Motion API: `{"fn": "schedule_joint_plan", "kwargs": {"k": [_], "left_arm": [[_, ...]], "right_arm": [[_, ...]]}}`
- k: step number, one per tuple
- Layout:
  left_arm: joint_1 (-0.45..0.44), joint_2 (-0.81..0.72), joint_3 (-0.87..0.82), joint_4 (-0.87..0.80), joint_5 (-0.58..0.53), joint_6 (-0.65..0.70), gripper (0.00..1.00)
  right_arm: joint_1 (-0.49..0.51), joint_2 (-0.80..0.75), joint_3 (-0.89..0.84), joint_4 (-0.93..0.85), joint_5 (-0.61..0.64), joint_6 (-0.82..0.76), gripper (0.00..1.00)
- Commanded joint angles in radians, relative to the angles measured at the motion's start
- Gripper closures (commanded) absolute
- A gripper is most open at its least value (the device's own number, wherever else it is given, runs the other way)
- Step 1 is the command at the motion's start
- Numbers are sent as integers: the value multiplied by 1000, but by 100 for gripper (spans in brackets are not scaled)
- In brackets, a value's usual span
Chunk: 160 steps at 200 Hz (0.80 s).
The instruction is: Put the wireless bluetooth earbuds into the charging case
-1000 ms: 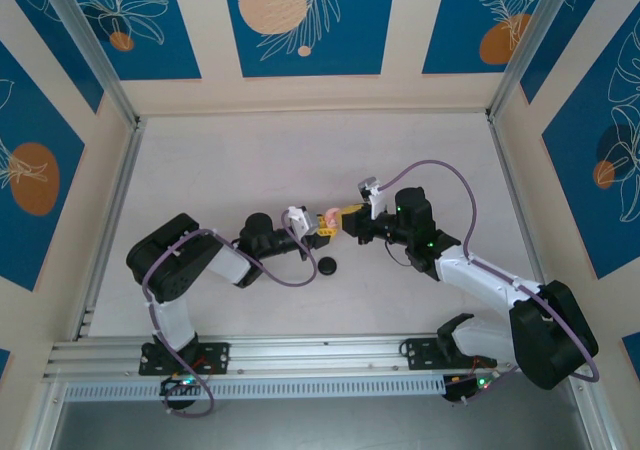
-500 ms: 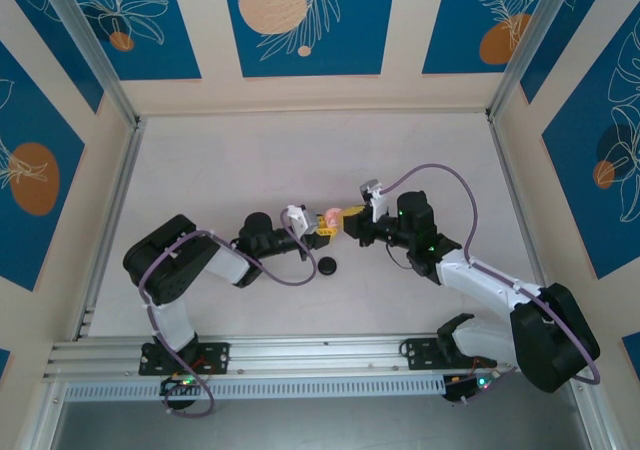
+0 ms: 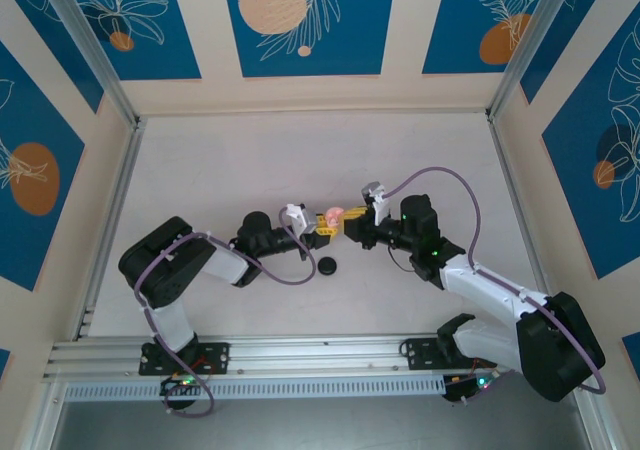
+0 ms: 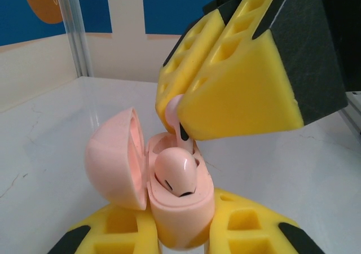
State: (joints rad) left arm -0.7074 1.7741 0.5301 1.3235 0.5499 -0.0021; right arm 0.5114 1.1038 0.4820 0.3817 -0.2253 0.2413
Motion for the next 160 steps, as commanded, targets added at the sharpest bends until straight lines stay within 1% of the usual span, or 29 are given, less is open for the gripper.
{"fn": "schedule_joint_plan", "kwargs": {"k": [1, 21, 39, 87, 124, 160], "left_arm": [[-10, -35, 10, 83, 36, -14, 84], [-10, -36, 9, 83, 38, -12, 84], [-10, -36, 8, 83, 38, -7, 84], [-10, -31, 8, 83, 45, 6, 84], [-10, -25, 2, 83, 44, 32, 84], [-10, -22, -1, 83, 45, 45, 84]], "right_arm": [[1, -12, -16, -25, -15, -11, 74], [-1, -19, -12, -23, -21, -9, 69], [-4, -33, -10, -20, -32, -4, 63], [-24, -90, -1, -21, -86, 21, 51], [-54, -147, 14, -48, -130, 67, 47], [-86, -160, 56, -131, -182, 133, 48]]}}
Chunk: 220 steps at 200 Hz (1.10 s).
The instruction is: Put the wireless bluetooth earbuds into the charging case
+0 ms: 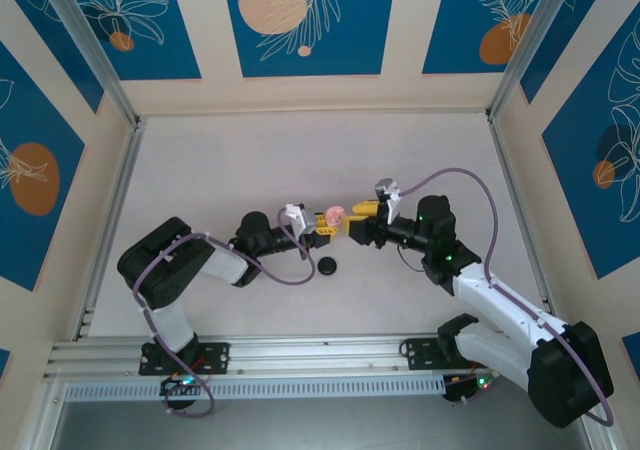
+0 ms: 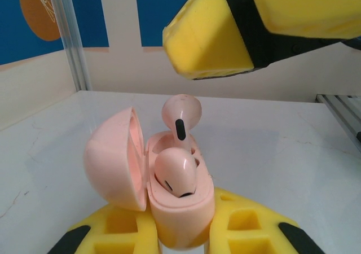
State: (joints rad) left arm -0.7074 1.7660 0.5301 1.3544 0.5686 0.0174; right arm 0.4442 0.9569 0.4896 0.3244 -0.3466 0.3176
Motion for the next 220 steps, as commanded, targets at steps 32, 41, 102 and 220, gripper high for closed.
{"fn": "schedule_joint_plan", "kwargs": {"k": [32, 41, 102, 220], "left_arm": [[-10, -16, -6, 53, 26, 32, 84], [-10, -16, -8, 52, 26, 32, 84], [-10, -19, -13, 52, 26, 34, 84], [-10, -23, -14, 52, 29, 31, 85]], "right_arm": [[-39, -7, 117, -218, -96, 84, 54], [-44, -6, 127, -245, -111, 85, 56], [-86, 54, 148, -285, -202, 152, 65], [-105, 118, 147, -221, -233, 186, 74]]}}
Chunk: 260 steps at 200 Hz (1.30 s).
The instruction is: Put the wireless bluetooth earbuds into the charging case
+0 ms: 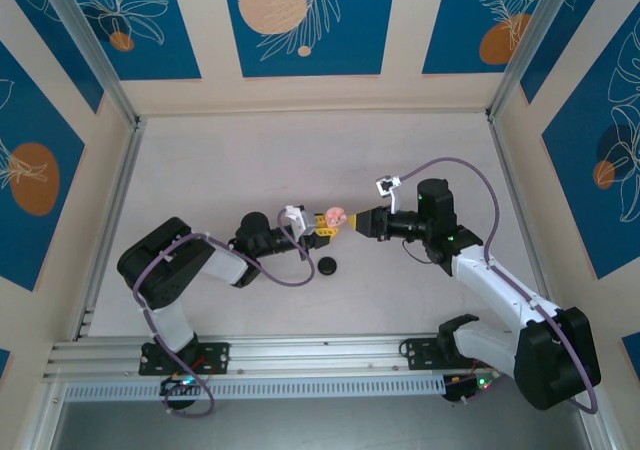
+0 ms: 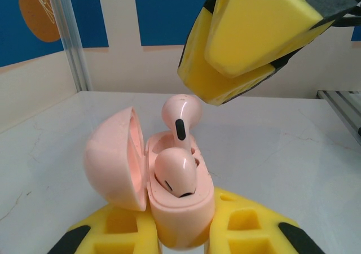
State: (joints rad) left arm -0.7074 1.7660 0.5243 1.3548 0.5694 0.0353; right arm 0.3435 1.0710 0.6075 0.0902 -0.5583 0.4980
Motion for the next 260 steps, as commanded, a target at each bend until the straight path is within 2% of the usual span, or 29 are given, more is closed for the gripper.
{"fn": "schedule_joint_plan", "kwargs": {"k": [1, 260], "left_arm": [[-10, -23, -9, 52, 28, 12, 85], [-10, -32, -6, 52, 29, 12, 85]], "right_arm": [[-5, 4, 28, 14, -22, 5, 74], [-4, 75, 54, 51, -49, 2, 85]]}}
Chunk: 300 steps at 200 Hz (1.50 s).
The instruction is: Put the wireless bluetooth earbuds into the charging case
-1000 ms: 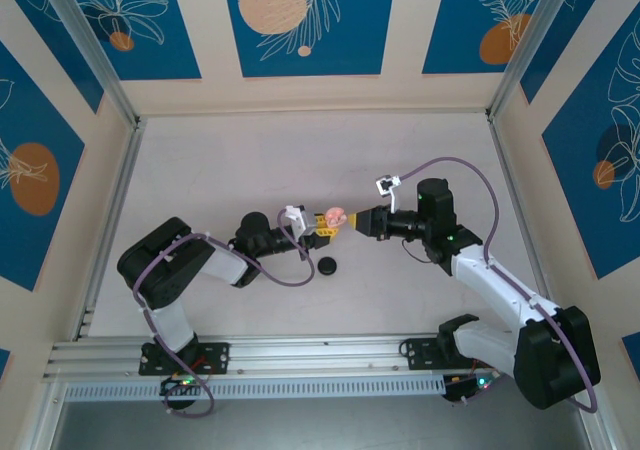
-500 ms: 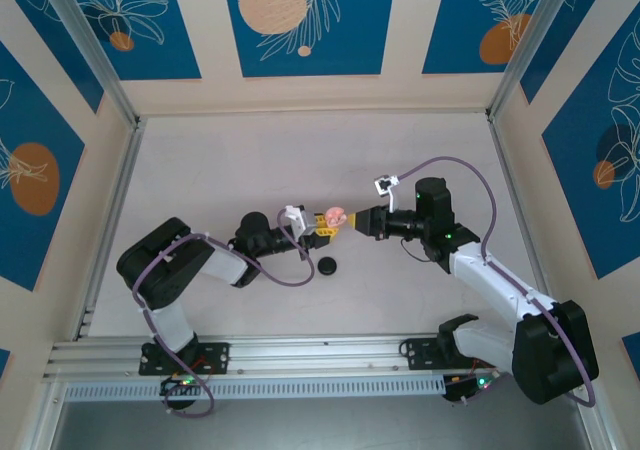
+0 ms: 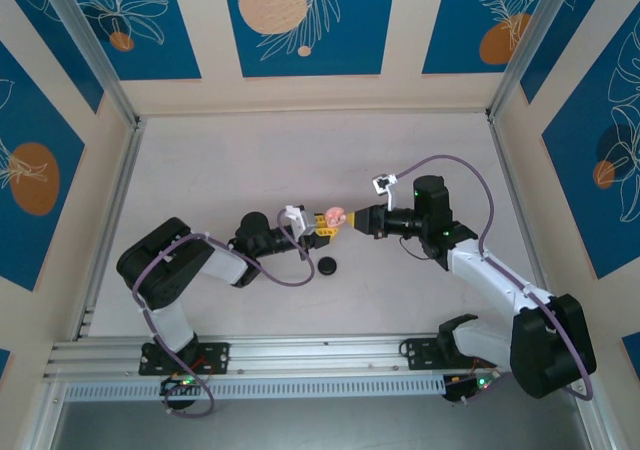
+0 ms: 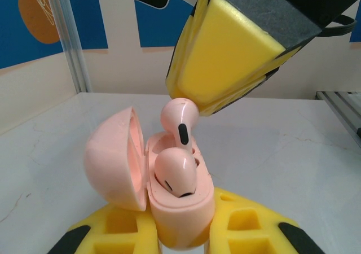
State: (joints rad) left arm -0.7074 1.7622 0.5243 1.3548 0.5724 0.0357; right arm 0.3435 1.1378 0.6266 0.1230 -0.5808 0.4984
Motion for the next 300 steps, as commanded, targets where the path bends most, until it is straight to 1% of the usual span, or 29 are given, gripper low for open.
{"fn": "schedule_joint_plan", "kwargs": {"k": [1, 256, 300], "left_arm": [[-10, -28, -7, 52, 26, 12, 85], [-10, -45, -21, 52, 17, 18, 85], [-10, -49, -23, 52, 17, 20, 85]], "right_arm": [[-4, 8, 36, 18, -27, 2, 85], [17, 60, 70, 17, -25, -11, 86], [28, 67, 84, -5, -13, -26, 86]]}}
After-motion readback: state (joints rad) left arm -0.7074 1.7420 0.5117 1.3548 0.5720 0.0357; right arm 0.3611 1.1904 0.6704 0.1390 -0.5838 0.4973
